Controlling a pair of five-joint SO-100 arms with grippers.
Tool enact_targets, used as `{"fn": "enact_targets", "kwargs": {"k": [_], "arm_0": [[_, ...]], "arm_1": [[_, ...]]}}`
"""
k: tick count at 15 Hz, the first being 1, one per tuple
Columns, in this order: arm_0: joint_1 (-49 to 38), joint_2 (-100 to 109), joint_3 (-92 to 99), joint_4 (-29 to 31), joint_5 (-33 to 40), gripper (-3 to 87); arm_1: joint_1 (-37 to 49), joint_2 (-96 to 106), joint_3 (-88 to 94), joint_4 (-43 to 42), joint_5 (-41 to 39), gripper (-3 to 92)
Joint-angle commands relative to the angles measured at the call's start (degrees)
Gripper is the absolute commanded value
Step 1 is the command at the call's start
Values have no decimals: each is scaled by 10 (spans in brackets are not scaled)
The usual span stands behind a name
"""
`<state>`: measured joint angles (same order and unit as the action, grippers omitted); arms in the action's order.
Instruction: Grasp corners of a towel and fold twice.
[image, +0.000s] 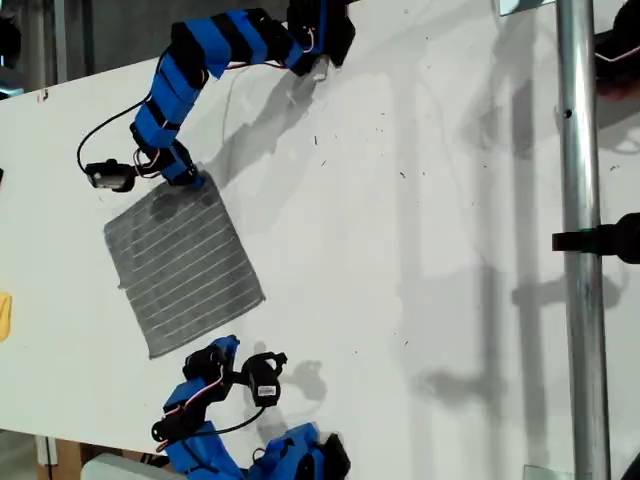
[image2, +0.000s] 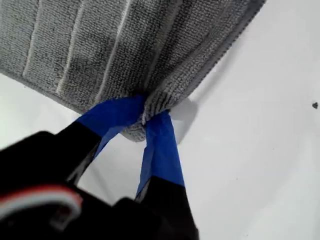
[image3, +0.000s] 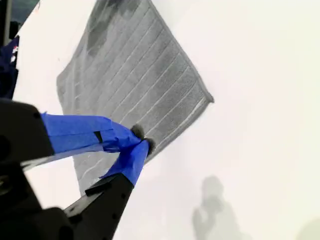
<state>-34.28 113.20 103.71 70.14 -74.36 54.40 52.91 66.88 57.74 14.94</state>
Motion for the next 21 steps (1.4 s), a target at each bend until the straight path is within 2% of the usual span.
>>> {"fn": "enact_targets", "kwargs": {"k": [1, 5, 6, 7, 8, 10, 12, 17, 21], "arm_0": [[12, 14, 3, -16, -7, -27], [27, 22, -3, -11, -11, -27], [33, 17, -17, -17, 21, -26], [37, -12, -51, -11, 78, 55], [38, -57, -98, 4, 150, 195], [28, -131, -150, 19, 222, 248], [-3, -213, -184, 17, 263, 250], [-56, -375, -223, -16, 283, 236], [-63, -503, -338, 11, 289, 233]], "arm_1": [[-39, 20, -24, 8, 3, -3], [-58, 25, -11, 6, 15, -3], [-58, 25, -11, 5, 16, -3], [-58, 24, -11, 4, 18, -3], [-58, 23, -11, 4, 18, -3], [-58, 23, -10, 4, 19, -3], [-57, 25, -6, 3, 22, -3], [-57, 35, 10, -7, 24, -3], [-56, 43, 20, -14, 24, -3]]}}
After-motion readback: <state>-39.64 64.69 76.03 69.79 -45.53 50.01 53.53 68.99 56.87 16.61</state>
